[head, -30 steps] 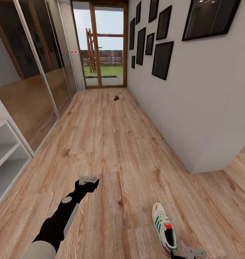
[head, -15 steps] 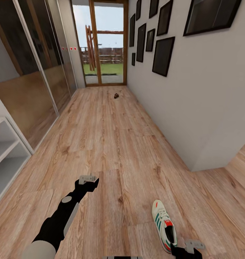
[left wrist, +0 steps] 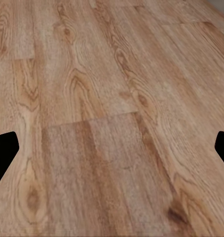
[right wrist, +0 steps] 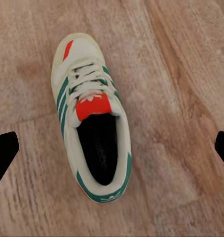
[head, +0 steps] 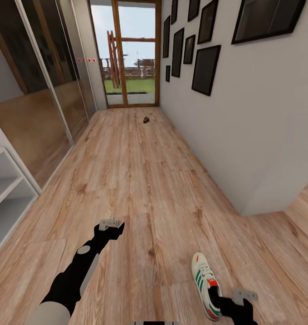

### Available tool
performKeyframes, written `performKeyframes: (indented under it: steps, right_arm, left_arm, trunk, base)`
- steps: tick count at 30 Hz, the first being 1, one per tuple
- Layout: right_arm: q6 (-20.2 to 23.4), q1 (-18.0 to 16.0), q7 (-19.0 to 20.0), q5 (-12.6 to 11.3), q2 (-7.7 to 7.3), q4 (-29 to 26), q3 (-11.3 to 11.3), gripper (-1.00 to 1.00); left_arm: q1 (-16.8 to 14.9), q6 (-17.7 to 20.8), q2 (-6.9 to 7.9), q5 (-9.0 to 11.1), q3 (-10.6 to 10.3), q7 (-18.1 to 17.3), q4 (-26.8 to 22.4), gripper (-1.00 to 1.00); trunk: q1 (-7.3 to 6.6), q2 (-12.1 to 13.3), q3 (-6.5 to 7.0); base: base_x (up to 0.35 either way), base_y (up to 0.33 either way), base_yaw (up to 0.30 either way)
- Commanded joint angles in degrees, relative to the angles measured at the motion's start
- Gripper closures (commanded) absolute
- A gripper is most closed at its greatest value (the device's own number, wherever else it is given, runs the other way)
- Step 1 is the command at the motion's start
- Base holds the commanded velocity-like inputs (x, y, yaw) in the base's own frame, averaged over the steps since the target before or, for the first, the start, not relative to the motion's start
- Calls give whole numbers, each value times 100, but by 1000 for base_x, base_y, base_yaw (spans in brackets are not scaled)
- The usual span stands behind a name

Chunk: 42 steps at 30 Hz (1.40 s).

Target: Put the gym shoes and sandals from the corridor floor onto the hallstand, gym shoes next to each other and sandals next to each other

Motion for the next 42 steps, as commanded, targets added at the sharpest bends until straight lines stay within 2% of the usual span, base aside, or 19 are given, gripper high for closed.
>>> performKeyframes:
  steps: [1, 9, 33, 36, 42]
  right_arm:
    - [32, 0, -4, -1, 2, -15, 1, -100]
    - [32, 0, -1, -1, 4, -23, 1, -100]
    - [32, 0, 6, -1, 9, -23, 1, -100]
    - [32, 0, 3, -1, 9, -23, 0, -100]
    - [32, 0, 4, -1, 7, -23, -20, -100]
  left_arm:
    - [-1, 29, -2, 3, 7, -21, -11, -100]
    - [-1, 19, -1, 3, 8, -21, -12, -100]
    - [-1, 18, -3, 3, 8, -21, -12, -100]
    - [-1, 18, -3, 3, 8, -21, -12, -100]
    - [-1, 18, -6, 3, 8, -21, -12, -100]
  trunk:
    - [1, -2, -5]
    - [1, -2, -5]
    - [1, -2, -5]
    - [67, -122, -60]
    - [83, -130, -219]
  base:
    - [251, 0, 0]
    - [127, 0, 0]
    - [4, 0, 0]
    - [0, 0, 0]
    - [0, 0, 0]
